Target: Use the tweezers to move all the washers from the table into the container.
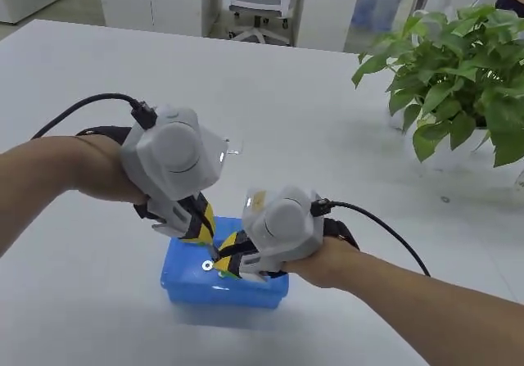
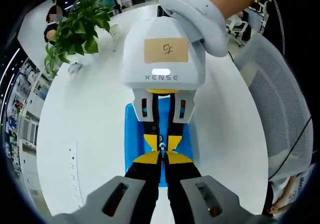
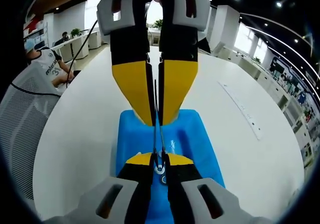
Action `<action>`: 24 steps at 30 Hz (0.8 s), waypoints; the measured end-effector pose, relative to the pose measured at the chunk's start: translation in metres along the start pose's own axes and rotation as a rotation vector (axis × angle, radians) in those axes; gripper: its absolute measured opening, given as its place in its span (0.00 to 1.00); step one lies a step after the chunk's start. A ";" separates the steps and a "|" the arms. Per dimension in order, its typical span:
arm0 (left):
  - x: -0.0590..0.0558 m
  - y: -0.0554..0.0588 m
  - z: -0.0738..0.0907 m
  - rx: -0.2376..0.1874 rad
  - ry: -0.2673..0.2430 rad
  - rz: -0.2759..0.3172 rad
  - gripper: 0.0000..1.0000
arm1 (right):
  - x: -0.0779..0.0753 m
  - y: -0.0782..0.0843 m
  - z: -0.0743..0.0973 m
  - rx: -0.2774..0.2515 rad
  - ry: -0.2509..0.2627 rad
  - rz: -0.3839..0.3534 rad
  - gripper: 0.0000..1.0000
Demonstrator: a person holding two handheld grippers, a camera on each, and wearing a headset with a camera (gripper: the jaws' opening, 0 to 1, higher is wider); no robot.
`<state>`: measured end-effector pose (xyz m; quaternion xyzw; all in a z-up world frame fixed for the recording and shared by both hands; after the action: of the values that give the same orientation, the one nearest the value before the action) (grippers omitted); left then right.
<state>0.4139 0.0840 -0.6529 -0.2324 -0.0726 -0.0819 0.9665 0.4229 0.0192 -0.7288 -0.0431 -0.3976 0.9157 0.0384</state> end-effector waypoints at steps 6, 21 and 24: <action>0.000 -0.001 0.003 -0.001 -0.003 -0.002 0.06 | 0.000 -0.003 0.002 -0.005 0.003 0.003 0.10; -0.007 -0.008 0.022 -0.008 0.007 -0.010 0.06 | 0.012 -0.015 0.015 -0.036 0.007 0.000 0.08; -0.008 -0.012 0.026 -0.011 0.009 -0.014 0.06 | 0.013 -0.017 0.019 -0.042 0.011 0.004 0.08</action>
<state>0.4009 0.0865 -0.6264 -0.2368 -0.0694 -0.0900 0.9649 0.4088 0.0186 -0.7040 -0.0499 -0.4164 0.9070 0.0376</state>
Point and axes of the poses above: the centre of the closed fingertips' face, and the gripper's own axes: z roughly backward along the fingers, x roughly to its left, y roughly out of its underside, the point moved 7 cm from there along z, roughly backward along the fingers, and after that the axes turned 6 degrees about -z, right-handed, at the moved point
